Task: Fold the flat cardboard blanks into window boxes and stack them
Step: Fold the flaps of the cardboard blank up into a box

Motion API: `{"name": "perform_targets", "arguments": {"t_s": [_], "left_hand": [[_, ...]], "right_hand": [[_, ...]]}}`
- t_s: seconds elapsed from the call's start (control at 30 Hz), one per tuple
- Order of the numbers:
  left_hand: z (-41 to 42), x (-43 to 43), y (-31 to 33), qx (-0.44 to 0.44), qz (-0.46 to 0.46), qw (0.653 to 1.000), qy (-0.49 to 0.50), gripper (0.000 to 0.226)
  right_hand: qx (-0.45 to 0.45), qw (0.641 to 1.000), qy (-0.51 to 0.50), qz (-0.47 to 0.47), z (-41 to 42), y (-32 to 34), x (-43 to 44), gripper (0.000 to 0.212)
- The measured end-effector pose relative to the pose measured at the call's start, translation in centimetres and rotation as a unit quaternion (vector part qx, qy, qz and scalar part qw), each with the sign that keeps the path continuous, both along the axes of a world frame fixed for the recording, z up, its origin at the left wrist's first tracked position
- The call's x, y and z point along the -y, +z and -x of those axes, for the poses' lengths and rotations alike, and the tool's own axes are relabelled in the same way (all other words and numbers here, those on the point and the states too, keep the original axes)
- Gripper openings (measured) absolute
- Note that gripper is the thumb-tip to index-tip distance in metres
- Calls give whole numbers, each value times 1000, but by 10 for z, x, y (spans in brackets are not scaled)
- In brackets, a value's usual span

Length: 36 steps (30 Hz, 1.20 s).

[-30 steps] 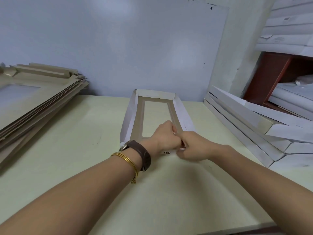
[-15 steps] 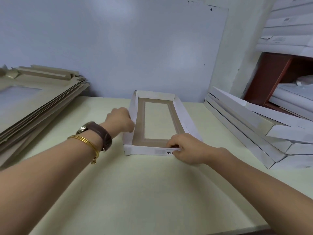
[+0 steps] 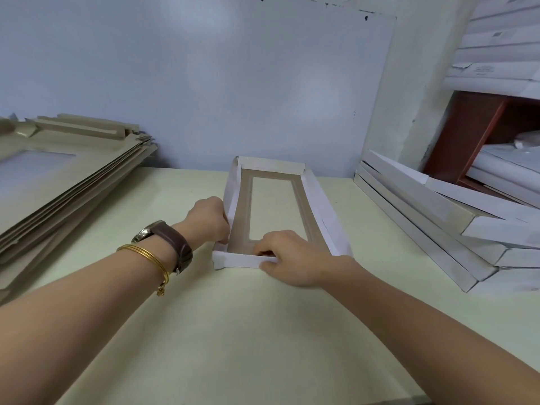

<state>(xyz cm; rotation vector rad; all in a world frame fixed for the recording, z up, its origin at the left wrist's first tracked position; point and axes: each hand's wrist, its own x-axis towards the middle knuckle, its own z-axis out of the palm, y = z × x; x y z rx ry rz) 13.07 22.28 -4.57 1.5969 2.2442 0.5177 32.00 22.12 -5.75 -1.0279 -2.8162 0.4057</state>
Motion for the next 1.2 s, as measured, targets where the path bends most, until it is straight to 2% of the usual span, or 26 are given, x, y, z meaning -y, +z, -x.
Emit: {"name": "perform_targets", "arguments": {"t_s": [0.13, 0.23, 0.4, 0.5, 0.6, 0.7, 0.77, 0.9, 1.2], "left_hand": [[-2, 0, -1, -21, 9, 1000, -10, 25], [-3, 3, -1, -39, 51, 998, -10, 23], [-9, 1, 8, -6, 103, 995, 6, 29], [-19, 0, 10, -9, 139, 990, 0, 23], [-25, 0, 10, -39, 156, 987, -6, 14], [-29, 1, 10, -52, 166, 985, -11, 8], [-31, 2, 9, -47, 168, 985, -13, 6], [-31, 2, 9, -39, 166, 985, -13, 5], [-29, 6, 10, -89, 146, 985, -30, 13]], "right_hand": [[-17, 1000, 13, 15, 20, -4, 6, 14], [-36, 999, -1, 36, 22, -6, 5, 25], [-52, 998, -3, 29, 22, -9, 6, 39], [-54, 998, -5, 32, 22, -10, 6, 28], [-64, 997, -1, 31, 21, -11, 6, 33], [-66, 997, 2, 27, 21, -13, 6, 19], [-66, 998, -2, 22, 21, -14, 5, 17], [-65, 998, -3, 17, 21, -14, 5, 19], [-56, 998, -10, 17, 21, -19, 2, 15]]}}
